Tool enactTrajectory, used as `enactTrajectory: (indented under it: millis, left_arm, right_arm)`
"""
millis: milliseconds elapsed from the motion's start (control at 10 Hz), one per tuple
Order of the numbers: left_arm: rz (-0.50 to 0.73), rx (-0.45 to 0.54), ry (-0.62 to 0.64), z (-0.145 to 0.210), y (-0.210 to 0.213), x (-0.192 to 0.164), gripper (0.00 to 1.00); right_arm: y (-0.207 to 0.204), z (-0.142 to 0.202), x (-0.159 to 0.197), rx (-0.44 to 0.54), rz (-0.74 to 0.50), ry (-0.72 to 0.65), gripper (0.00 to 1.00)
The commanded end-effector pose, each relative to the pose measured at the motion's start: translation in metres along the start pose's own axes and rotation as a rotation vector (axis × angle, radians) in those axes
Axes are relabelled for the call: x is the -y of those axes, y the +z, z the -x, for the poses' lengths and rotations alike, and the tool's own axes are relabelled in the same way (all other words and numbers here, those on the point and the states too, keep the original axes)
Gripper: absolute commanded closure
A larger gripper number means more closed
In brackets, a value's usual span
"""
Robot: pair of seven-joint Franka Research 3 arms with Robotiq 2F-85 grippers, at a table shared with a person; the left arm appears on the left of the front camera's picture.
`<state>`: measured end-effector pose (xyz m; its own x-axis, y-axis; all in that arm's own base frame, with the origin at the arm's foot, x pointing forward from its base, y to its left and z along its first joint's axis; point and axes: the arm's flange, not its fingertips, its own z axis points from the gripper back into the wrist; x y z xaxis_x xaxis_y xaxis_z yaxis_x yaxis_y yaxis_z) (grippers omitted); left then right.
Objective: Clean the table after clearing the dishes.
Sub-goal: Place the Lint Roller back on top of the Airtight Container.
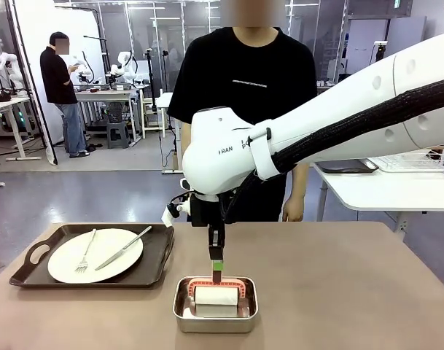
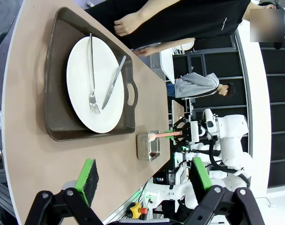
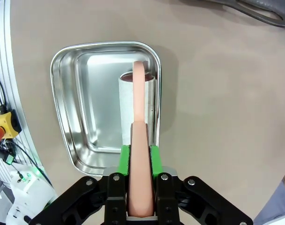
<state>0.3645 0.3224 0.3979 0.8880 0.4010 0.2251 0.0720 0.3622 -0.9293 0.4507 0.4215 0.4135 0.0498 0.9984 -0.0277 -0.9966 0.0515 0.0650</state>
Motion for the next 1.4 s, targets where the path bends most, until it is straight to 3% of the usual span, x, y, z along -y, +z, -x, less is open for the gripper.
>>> enactTrajectory:
  millis: [0,300,400,500,800,900,1300]
  left_arm:
    - [-0.001,0.005,-0.002,0.001,0.003,0.000,0.00]
    - [-0.001,0.005,-0.002,0.001,0.003,0.000,0.00]
    - [-0.001,0.005,-0.002,0.001,0.003,0.000,0.00]
    - [-0.001,0.005,-0.002,0.001,0.003,0.000,0.00]
    - [-0.001,0.005,-0.002,0.001,0.003,0.000,0.00]
    - [-0.001,0.005,-0.002,0.001,0.003,0.000,0.00]
    - [-0.001,0.005,-0.002,0.001,0.003,0.000,0.00]
  right_arm:
    - [-0.008,-0.007,0.009,-0.004,0.047,-0.018,0.79]
    - [-0.008,-0.005,0.010,0.004,0.051,-0.016,0.79]
    - [-0.006,-0.004,0.008,0.006,0.053,-0.007,0.75]
    - [-0.004,-0.004,0.007,0.010,0.058,-0.001,0.62]
    - [0.002,-0.002,0.004,0.011,0.069,-0.003,0.06]
    - [0.006,-0.001,0.002,0.009,0.080,-0.006,0.00]
    - [0.014,0.002,-0.003,0.015,0.092,-0.010,0.00]
